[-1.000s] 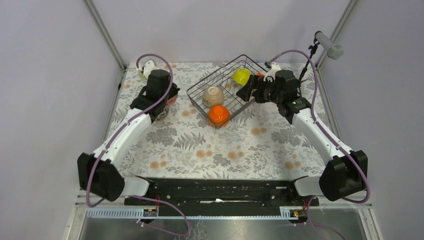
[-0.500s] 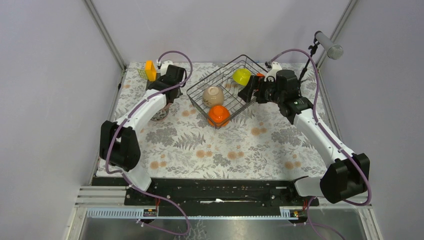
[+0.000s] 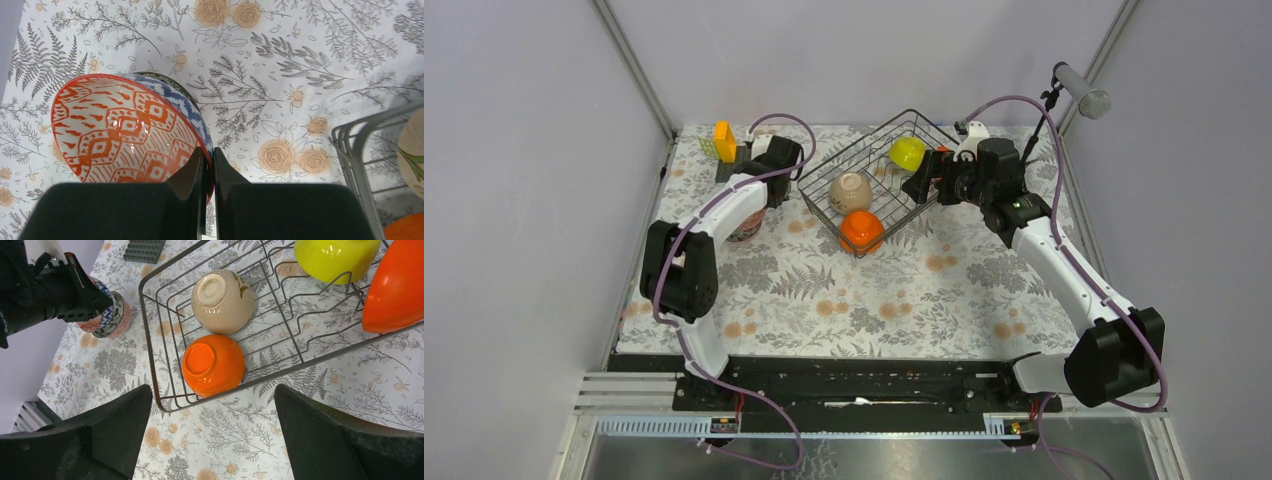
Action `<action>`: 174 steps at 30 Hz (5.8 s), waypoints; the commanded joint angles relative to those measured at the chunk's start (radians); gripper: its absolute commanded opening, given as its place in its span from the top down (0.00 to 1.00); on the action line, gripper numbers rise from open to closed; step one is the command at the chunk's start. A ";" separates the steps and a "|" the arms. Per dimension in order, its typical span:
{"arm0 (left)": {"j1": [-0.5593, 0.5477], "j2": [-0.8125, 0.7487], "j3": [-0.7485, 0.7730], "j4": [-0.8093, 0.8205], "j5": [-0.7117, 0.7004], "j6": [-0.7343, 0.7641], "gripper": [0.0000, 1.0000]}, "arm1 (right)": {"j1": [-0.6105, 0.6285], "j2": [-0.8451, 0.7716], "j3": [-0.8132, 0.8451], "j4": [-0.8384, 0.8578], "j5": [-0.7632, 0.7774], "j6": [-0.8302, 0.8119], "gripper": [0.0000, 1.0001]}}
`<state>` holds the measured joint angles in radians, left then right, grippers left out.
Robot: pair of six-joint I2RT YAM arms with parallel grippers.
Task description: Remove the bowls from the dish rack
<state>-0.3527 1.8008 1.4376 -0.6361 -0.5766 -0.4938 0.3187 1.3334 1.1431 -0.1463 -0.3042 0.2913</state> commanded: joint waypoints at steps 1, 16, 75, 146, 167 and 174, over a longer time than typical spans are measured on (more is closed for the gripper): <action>0.029 0.015 0.024 0.014 -0.034 -0.009 0.92 | 0.004 -0.033 0.011 0.007 0.016 -0.027 0.00; 0.059 0.079 0.008 -0.002 -0.030 -0.010 0.82 | 0.005 -0.020 -0.005 0.022 0.002 -0.027 0.00; -0.012 -0.569 -0.585 0.502 0.607 -0.550 0.05 | 0.005 -0.123 -0.011 -0.199 0.404 0.103 0.00; -0.152 -0.513 -0.794 0.966 0.572 -0.252 0.05 | 0.187 0.627 0.456 -0.239 0.088 -0.195 0.25; -0.151 -0.595 -0.776 0.909 0.501 -0.248 0.06 | 0.187 0.579 0.384 -0.002 0.395 0.279 0.00; -0.145 -0.583 -0.644 0.837 0.440 -0.193 0.06 | 0.181 0.637 0.413 0.051 0.306 0.385 0.00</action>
<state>-0.5064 1.2167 0.6582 0.2203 -0.0746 -0.7403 0.4973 1.9629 1.5288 -0.1761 0.0307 0.5747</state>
